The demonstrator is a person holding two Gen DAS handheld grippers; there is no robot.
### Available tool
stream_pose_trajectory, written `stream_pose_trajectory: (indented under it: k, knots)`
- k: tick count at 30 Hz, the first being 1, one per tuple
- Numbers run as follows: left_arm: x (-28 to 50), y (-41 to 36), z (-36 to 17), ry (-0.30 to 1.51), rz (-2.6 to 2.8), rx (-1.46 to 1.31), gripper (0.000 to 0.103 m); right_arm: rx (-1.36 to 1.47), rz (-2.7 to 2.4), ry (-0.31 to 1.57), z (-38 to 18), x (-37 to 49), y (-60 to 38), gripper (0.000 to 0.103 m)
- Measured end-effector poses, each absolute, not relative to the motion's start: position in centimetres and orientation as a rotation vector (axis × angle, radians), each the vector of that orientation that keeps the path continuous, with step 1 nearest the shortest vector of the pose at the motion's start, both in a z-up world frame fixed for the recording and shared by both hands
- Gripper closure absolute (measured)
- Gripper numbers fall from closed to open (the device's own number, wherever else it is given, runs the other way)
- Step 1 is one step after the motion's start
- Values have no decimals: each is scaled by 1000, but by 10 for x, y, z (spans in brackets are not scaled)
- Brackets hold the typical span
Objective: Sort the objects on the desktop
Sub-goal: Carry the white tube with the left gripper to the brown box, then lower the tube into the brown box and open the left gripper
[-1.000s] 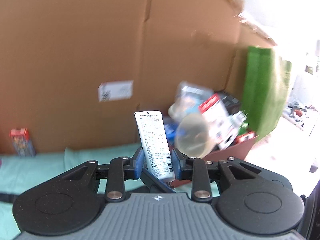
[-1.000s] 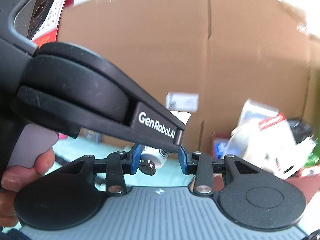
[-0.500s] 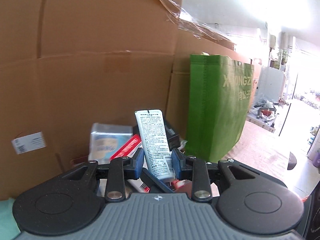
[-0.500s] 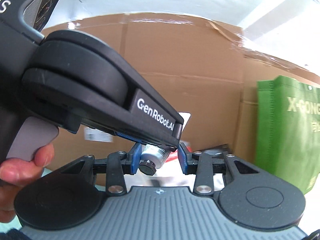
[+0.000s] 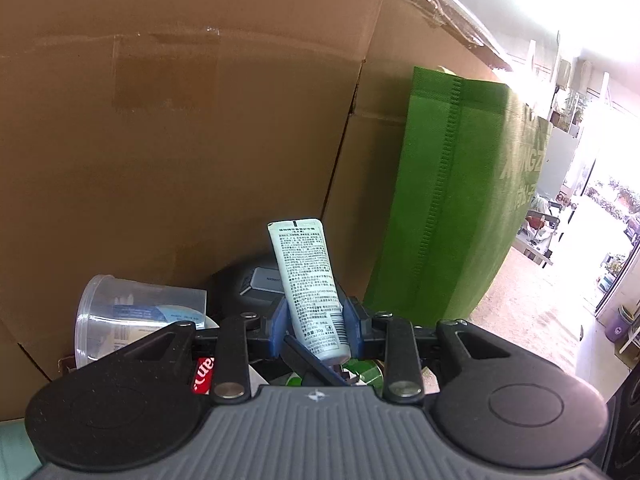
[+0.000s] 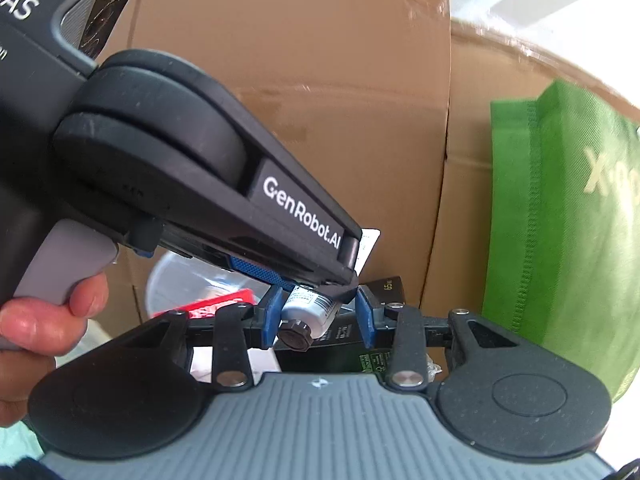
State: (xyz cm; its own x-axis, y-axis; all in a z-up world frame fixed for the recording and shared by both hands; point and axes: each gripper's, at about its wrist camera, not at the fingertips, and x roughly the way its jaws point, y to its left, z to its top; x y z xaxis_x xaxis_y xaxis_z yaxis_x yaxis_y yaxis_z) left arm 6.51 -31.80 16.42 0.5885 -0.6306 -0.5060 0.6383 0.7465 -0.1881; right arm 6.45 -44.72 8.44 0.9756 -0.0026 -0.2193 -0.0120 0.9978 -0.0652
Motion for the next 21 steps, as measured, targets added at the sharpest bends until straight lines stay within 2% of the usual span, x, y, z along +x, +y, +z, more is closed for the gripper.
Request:
stream_pose_trajectory:
  k: [4, 6, 7, 8, 12, 13, 15, 17, 21]
  knots:
    - [76, -325, 163, 582, -728, 29, 69, -43, 24, 236, 82, 85, -454, 65]
    - [78, -325, 163, 576, -732, 19, 55, -47, 18, 235, 81, 93, -454, 65]
    - [78, -325, 162, 572, -733, 11, 40, -58, 6, 247, 81, 98, -453, 65]
    - [78, -325, 162, 565, -732, 3, 32, -65, -2, 260, 80, 102, -453, 65]
    - [75, -325, 164, 543, -752, 10, 29, -79, -17, 269, 76, 109, -449, 65]
    - [76, -324, 166, 538, -755, 8, 24, -78, -19, 265, 76, 108, -448, 64]
    - [74, -324, 168, 526, -761, 5, 18, -66, -19, 259, 76, 107, -447, 60]
    - [70, -323, 170, 513, -770, 7, 16, -68, -28, 248, 77, 105, -445, 47]
    - [61, -322, 173, 499, -767, 16, 12, -96, -51, 227, 80, 100, -437, 36]
